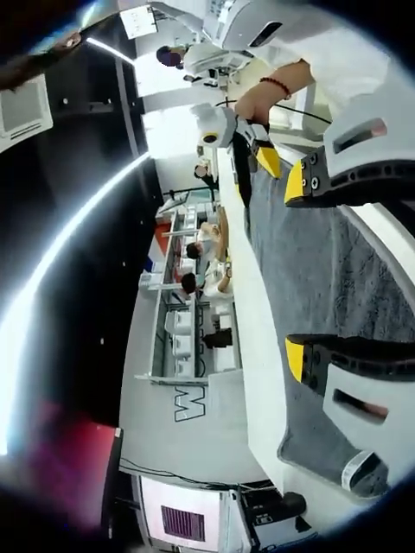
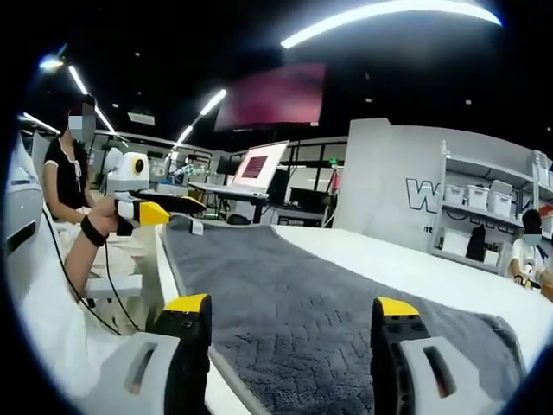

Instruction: Open the folded towel by lifting each exposed corner and separating the folded layers until the towel lies flat within the target outline without major curled edges

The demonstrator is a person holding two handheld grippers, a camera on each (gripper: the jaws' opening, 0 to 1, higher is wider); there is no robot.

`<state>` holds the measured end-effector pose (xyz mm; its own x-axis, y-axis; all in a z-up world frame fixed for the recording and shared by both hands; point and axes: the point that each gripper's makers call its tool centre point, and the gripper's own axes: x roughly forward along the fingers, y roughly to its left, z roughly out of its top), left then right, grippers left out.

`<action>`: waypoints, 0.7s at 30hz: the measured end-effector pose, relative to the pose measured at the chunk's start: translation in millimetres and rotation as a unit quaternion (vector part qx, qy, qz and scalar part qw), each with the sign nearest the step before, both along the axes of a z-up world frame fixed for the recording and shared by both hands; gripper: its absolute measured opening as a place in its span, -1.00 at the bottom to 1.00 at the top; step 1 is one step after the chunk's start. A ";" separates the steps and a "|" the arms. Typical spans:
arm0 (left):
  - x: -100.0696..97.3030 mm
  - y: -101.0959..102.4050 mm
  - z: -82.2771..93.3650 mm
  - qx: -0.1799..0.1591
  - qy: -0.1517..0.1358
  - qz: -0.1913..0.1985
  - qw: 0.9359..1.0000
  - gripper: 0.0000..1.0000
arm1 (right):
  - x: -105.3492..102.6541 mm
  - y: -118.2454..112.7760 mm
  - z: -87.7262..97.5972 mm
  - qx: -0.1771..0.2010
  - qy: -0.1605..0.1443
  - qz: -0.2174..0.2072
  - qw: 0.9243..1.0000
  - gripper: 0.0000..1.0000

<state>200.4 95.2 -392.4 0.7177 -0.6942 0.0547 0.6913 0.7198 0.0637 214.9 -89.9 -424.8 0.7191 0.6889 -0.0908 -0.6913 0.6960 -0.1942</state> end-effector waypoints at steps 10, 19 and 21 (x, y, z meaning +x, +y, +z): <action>-1.0 -1.1 -0.7 -0.001 0.000 -0.002 1.000 0.15 | -0.3 1.1 -2.8 -0.007 0.002 0.001 1.000 0.49; -1.2 -3.9 -1.3 0.000 0.001 -0.005 1.000 0.15 | -0.7 3.2 -4.1 -0.009 0.004 0.004 1.000 0.49; -1.8 -3.7 -1.2 -0.001 0.000 -0.006 1.000 0.15 | -1.0 4.1 -3.9 -0.009 0.003 0.005 1.000 0.49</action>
<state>198.6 91.5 -393.6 0.7099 -0.7021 0.0556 0.6993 0.7121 0.0624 213.9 -85.7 -428.6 0.7108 0.6950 -0.1079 -0.7002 0.6849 -0.2014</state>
